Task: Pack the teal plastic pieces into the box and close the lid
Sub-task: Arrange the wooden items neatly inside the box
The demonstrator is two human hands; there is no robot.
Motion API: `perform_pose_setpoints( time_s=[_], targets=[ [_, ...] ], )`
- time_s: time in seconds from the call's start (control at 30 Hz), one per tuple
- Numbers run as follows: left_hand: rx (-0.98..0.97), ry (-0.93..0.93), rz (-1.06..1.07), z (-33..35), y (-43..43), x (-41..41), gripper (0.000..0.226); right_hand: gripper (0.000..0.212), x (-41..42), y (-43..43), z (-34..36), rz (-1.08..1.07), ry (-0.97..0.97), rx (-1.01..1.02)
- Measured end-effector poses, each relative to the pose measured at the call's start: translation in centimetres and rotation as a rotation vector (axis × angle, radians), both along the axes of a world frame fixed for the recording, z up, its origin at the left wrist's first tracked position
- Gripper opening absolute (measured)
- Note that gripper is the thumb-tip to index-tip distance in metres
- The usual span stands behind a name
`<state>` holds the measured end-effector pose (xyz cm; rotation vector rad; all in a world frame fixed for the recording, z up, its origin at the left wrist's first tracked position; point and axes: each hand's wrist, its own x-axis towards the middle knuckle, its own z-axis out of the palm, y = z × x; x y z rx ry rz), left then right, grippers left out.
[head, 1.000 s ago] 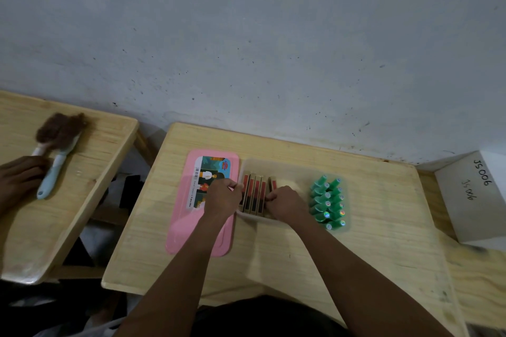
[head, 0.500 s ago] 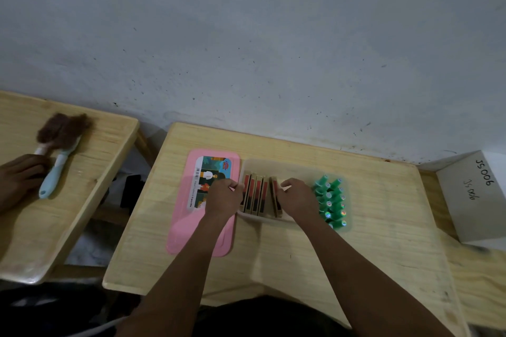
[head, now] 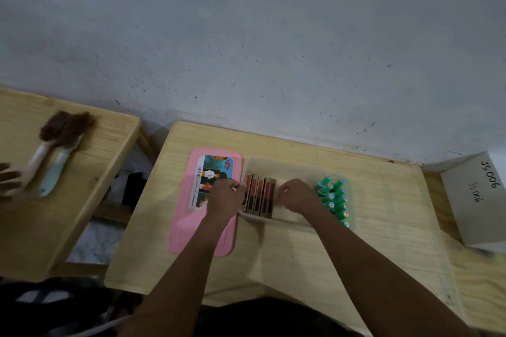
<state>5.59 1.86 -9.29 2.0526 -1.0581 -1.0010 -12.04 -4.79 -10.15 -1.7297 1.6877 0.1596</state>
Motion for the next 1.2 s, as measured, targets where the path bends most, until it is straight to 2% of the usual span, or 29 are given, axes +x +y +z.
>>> perform_pose_setpoints(
  time_s=[0.07, 0.13, 0.27, 0.37, 0.63, 0.83, 0.97, 1.07, 1.2],
  targets=[
    [-0.004, -0.004, 0.0, 0.1, 0.0, -0.1, 0.022, 0.033, 0.3, -0.7, 0.4, 0.018, 0.039, -0.128],
    [0.001, -0.003, 0.006, 0.1, 0.0, -0.2, 0.022, 0.038, 1.5, -1.3, 0.7, 0.14, 0.006, -0.21],
    [-0.007, 0.002, 0.006, 0.1, 0.0, 0.0, 0.021, 0.035, 4.7, -1.5, 0.4, 0.355, -0.04, -0.187],
    [-0.012, -0.014, -0.01, 0.2, 0.0, -0.1, 0.02, 0.026, 5.7, -1.2, -0.3, 0.314, -0.065, -0.208],
    [-0.033, -0.024, -0.023, 0.2, 0.0, -0.1, 0.021, 0.029, 5.8, -1.1, -0.7, 0.303, -0.077, -0.224],
    [-0.031, -0.033, -0.013, 0.1, 0.0, -0.2, 0.023, 0.024, 5.6, -1.7, -0.2, 0.358, -0.058, -0.124],
    [-0.027, -0.03, -0.007, 0.1, 0.0, -0.3, 0.022, 0.033, 5.2, -2.0, -0.3, 0.411, -0.049, -0.054],
    [-0.026, -0.027, -0.011, 0.1, 0.0, -0.3, 0.022, 0.04, 4.8, -1.8, 0.0, 0.36, -0.118, -0.016],
    [-0.015, -0.02, -0.004, 0.0, -0.1, -0.2, 0.022, 0.042, 3.4, -0.3, 0.8, 0.042, -0.198, -0.173]
  ],
)
